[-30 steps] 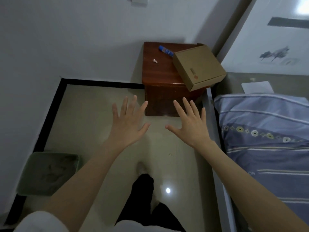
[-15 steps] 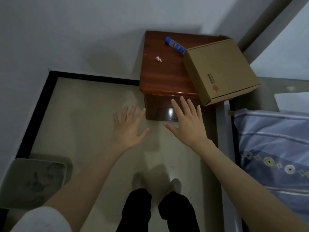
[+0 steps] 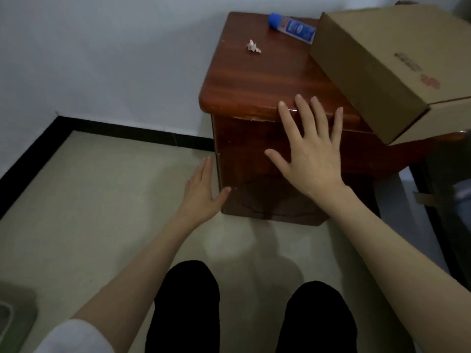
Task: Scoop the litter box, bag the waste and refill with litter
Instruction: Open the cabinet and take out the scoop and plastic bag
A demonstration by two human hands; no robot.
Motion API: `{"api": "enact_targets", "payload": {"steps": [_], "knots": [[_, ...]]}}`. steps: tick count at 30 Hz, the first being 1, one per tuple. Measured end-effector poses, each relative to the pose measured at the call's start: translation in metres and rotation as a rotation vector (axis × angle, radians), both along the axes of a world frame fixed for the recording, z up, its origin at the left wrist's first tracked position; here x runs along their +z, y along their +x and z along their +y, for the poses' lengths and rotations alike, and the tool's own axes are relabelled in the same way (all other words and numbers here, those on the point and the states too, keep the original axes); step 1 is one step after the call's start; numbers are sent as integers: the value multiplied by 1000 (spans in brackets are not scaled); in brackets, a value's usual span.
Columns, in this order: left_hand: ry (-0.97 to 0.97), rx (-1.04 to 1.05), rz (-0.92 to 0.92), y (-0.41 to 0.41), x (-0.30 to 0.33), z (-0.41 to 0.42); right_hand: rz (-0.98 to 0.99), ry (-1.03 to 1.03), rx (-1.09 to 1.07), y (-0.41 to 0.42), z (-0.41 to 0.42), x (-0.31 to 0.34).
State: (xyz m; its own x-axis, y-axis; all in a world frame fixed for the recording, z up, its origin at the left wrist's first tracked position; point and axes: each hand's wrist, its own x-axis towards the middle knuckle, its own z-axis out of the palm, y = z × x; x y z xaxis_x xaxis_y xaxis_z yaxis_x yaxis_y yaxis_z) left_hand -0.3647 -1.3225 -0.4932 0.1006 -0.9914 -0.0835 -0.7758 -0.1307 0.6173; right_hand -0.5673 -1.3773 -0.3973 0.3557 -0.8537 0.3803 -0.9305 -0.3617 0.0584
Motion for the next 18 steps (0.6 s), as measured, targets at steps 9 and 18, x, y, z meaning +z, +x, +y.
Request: {"api": "enact_targets", "payload": {"steps": [9,18], "knots": [[-211,-19,658,-31,-20,-23,38,-216,-9,-3,-12,-26],[-197,149,819,-32,-30,-43,59,-221,-31,-1,-12,-28]]}}
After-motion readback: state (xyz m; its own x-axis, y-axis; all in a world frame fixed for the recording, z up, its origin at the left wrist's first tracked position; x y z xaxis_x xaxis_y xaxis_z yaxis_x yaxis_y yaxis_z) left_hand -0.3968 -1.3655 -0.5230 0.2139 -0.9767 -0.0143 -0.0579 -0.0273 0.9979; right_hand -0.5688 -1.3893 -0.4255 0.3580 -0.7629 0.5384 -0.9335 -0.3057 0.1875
